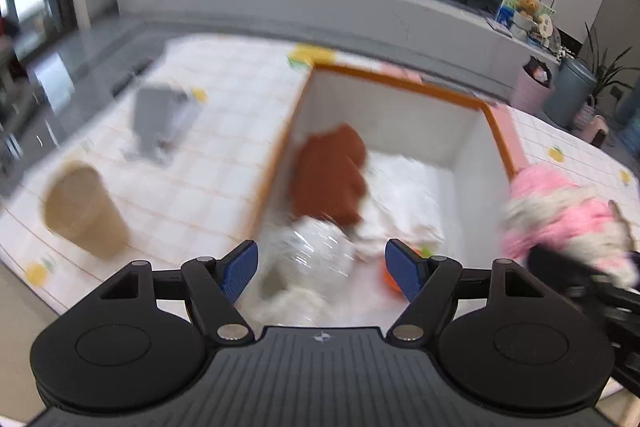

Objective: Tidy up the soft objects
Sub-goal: 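Open the left tool to drop the crocheted fruit into the box, then lower the crocheted hat into the box and open the right tool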

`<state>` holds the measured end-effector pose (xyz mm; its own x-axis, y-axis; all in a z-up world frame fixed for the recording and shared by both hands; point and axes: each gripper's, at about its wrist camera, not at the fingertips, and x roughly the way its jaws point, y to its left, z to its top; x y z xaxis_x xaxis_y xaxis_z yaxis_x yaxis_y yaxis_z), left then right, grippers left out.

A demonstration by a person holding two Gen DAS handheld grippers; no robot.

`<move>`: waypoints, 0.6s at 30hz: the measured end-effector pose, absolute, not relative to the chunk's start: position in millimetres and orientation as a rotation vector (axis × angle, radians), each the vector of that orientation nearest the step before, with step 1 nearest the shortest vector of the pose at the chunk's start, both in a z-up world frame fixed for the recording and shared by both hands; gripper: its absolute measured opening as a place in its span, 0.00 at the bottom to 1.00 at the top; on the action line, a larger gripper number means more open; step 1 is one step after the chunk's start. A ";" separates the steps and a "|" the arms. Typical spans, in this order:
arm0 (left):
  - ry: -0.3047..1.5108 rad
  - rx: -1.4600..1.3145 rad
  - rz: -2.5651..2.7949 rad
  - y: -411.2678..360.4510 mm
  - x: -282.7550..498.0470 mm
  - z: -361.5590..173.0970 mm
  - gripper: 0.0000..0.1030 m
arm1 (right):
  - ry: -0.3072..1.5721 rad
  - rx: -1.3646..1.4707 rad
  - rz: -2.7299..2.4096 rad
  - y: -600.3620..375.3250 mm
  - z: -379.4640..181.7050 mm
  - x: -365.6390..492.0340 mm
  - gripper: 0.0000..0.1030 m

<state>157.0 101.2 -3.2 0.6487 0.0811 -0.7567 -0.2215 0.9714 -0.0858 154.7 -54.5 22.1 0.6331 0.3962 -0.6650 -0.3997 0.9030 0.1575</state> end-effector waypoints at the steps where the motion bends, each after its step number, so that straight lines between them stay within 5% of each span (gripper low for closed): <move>1: 0.831 -0.154 0.174 102.6 153.6 0.0 0.84 | 0.805 -0.014 0.456 -45.3 17.7 161.2 0.39; 7: 0.831 -0.228 0.217 135.3 148.2 -0.3 0.84 | 0.849 -0.177 0.345 -7.0 1.0 189.0 0.39; 18: 0.848 -0.359 0.203 161.5 144.6 -7.9 0.84 | 1.224 -0.095 0.414 12.6 -43.9 225.2 0.39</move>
